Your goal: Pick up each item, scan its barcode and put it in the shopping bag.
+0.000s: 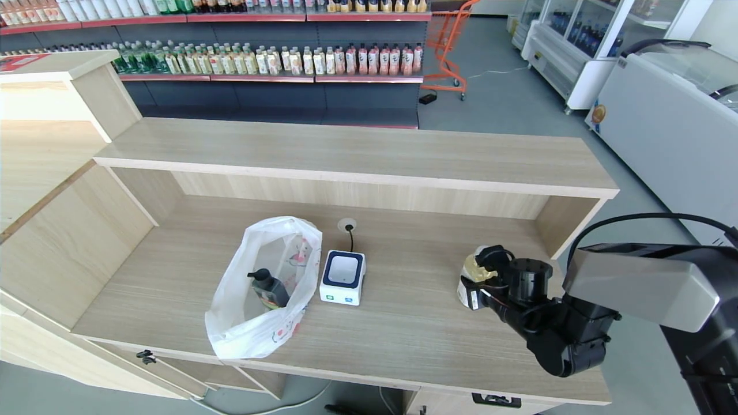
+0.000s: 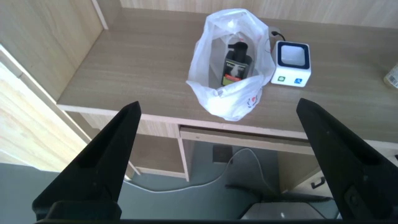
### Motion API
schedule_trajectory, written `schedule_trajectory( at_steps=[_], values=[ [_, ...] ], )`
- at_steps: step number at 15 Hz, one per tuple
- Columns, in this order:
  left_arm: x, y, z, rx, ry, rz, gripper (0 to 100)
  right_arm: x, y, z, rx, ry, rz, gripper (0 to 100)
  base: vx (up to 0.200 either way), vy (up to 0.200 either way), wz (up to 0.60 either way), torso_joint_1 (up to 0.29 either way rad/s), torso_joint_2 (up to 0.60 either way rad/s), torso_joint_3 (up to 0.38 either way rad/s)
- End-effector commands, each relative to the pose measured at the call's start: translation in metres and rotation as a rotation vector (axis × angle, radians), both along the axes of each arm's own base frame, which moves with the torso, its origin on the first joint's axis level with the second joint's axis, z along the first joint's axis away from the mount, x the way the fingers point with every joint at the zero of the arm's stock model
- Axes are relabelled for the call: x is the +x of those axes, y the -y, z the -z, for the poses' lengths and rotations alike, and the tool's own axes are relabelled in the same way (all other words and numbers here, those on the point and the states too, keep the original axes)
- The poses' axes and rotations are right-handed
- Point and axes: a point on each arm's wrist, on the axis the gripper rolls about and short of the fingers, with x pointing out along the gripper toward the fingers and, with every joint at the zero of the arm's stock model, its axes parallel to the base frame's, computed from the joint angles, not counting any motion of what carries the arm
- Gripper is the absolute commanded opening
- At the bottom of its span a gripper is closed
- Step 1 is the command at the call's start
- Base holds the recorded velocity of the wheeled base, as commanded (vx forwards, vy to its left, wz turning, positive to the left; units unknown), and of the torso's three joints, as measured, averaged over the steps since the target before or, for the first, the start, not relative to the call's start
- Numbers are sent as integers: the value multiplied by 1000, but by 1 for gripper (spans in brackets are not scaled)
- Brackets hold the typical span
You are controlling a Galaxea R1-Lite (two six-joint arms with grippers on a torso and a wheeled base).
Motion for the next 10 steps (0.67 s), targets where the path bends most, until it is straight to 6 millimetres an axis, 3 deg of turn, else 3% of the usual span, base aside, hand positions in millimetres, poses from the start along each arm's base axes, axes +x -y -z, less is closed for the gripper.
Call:
schedule_trajectory(
  at_steps=[1,3,8,9,10],
  values=[
    [0,0,0,-1,-1,0,100,4,-4,7,-24,1,-13,0,0,0,0,0,0,0],
    [0,0,0,-1,-1,0,100,0,-9,14,-72,4,-38,0,0,0,0,0,0,0],
    [0,0,0,1,-1,0,100,13,-10,-2,-106,123,-11,0,0,0,0,0,0,0],
    [0,0,0,-1,-1,0,100,28,-11,-16,-62,177,86,0,0,0,0,0,0,0],
    [0,0,0,-1,-1,0,100,28,-15,-34,-6,205,63,0,0,0,0,0,0,0]
  ],
)
